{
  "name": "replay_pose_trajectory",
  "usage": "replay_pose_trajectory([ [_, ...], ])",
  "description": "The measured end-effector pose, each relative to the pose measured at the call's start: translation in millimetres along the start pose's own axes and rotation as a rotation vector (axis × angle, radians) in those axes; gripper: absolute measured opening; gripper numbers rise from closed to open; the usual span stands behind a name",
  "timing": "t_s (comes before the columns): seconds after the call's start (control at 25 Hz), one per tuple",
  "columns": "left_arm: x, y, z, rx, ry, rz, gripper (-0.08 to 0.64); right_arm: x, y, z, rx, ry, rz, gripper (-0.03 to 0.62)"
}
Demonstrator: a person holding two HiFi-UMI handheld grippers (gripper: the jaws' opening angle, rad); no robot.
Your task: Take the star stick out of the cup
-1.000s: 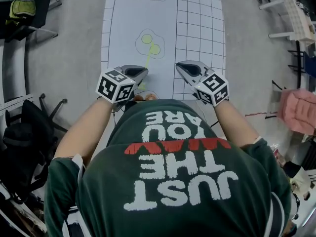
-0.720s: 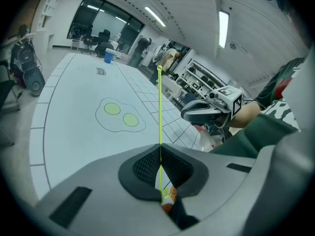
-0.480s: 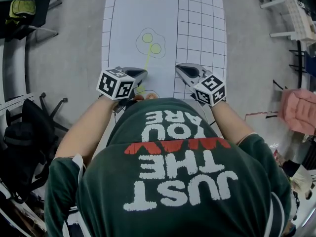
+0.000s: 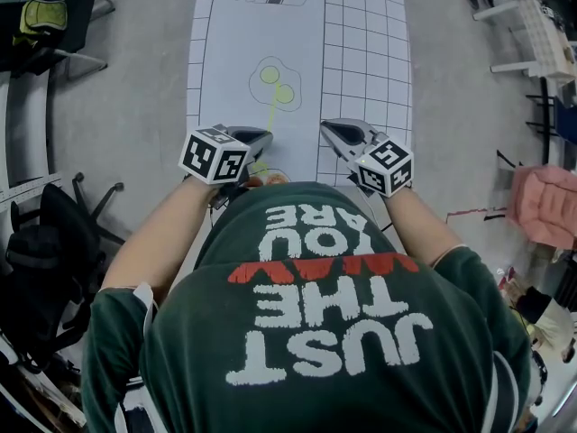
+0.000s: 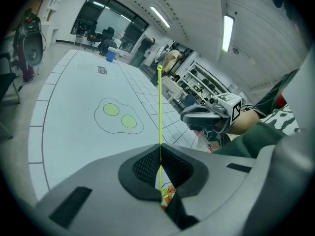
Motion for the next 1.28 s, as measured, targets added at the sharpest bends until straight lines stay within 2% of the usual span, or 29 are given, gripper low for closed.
replay_pose_trajectory([
  [1.28,-5.4,-2.1,6.1,-0.014,0.001,0.005,0.011,8.3,-1.8,4.1,0.005,-0.001,0.032,0.032],
])
Point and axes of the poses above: the fingertips, and each gripper's own axes: z backward along the fingers, x to its left, y out of its underside, the point moved 4 cm from there along z, backward along the fingers, and after that the axes turned 9 degrees about -x, right-handed, at the moved point
